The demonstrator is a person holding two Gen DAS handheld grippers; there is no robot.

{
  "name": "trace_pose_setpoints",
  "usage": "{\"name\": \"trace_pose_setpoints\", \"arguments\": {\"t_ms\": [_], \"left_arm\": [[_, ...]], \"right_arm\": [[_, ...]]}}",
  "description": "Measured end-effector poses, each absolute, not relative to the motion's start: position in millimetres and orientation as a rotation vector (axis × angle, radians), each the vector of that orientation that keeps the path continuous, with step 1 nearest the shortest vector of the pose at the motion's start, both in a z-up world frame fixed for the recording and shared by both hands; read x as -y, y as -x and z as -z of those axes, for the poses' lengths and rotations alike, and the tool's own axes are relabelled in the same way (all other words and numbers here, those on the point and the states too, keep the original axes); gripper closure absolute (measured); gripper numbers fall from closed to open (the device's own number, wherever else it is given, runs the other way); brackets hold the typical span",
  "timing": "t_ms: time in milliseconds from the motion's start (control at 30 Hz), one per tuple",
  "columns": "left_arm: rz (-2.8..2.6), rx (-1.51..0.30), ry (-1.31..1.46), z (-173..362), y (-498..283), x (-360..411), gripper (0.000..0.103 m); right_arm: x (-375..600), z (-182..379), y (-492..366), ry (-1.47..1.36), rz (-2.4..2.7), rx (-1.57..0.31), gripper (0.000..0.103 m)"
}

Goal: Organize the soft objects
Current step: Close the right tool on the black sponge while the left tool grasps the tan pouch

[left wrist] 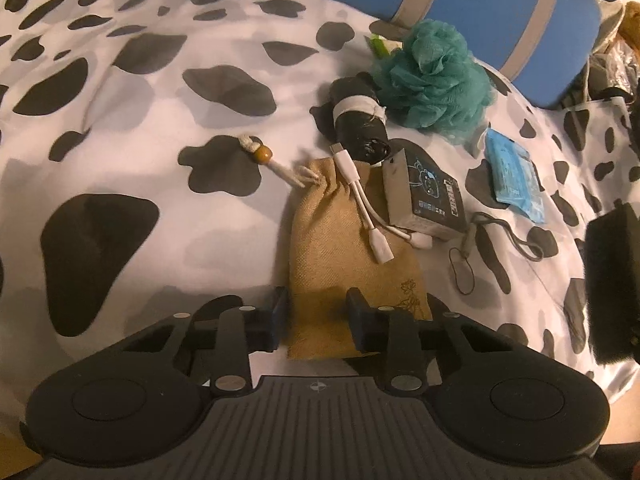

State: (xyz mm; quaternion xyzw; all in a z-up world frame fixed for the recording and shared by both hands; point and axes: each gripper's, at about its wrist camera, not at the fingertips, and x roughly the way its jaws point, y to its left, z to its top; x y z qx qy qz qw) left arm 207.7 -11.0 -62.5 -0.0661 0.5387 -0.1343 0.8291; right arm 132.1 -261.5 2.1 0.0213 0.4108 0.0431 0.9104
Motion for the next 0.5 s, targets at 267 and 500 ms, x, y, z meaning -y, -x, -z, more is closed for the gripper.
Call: {"name": "trace_pose_setpoints", "arguments": {"t_ms": [267, 500], "left_arm": [[0.286, -1.123, 0.080, 66.6, -207.7, 23.6, 0.089], [0.284, -1.131, 0.049, 58.4, -204.0, 27.1, 0.099]], "right_arm": [[259.9, -1.6, -129.5, -0.049, -0.096, -0.849, 0.037], [261.8, -0.9, -126.4, -0.045, -0.084, -0.849, 0.037]]}}
